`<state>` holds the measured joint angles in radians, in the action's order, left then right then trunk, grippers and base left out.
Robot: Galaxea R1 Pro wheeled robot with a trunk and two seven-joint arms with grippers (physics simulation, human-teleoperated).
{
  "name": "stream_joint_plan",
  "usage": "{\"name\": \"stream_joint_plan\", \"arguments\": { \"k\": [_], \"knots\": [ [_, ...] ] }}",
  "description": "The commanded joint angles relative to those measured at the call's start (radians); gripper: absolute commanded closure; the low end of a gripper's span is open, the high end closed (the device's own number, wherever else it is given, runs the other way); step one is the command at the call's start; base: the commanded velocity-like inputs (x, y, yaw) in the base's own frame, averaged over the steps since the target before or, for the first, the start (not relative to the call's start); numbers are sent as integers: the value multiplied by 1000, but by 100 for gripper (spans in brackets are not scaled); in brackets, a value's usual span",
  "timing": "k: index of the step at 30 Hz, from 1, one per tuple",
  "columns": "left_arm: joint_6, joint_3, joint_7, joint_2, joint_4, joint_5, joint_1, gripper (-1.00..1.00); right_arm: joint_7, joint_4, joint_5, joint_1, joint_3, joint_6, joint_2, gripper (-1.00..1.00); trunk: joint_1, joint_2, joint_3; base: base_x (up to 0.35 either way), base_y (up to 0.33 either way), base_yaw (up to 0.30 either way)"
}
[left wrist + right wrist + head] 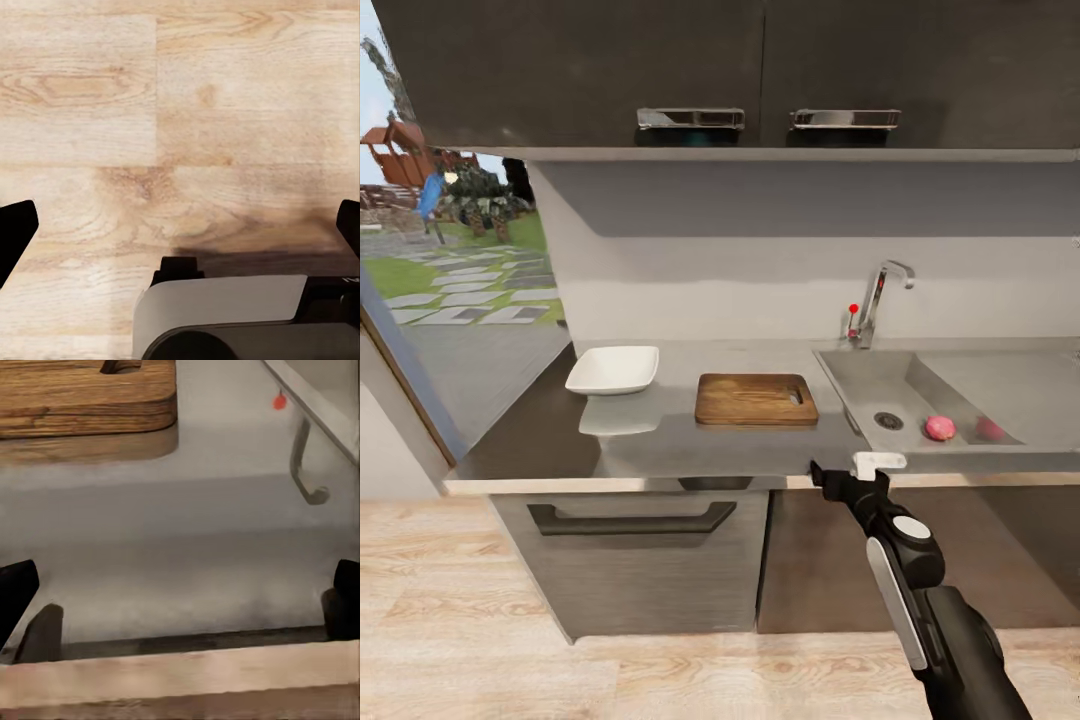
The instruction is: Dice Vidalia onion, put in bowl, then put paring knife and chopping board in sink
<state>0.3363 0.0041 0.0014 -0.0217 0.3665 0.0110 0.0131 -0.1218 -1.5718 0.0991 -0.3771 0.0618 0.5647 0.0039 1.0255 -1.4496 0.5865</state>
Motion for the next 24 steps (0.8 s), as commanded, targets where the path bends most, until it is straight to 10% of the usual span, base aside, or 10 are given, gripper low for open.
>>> {"name": "stream_joint_plan", "arguments": {
  "k": [1, 17, 21, 24],
  "knots": [
    [1, 0, 0, 0, 2, 1, 1, -100, -13, 13, 17, 0, 1, 8, 0, -100, 0, 0, 1, -300, 0, 0],
    [1, -1, 0, 0, 2, 0, 1, -100, -10, 63, 13, 0, -1, 4, -2, -100, 0, 0, 1, -273, 0, 0],
    [1, -1, 0, 0, 2, 0, 1, -100, -9, 183, 11, 0, -1, -64, -15, -100, 0, 0, 1, -21, 0, 0],
    [1, -1, 0, 0, 2, 1, 1, -100, -9, 372, -3, 0, 0, -252, -24, -100, 0, 0, 1, -4, 0, 0]
  ]
}}
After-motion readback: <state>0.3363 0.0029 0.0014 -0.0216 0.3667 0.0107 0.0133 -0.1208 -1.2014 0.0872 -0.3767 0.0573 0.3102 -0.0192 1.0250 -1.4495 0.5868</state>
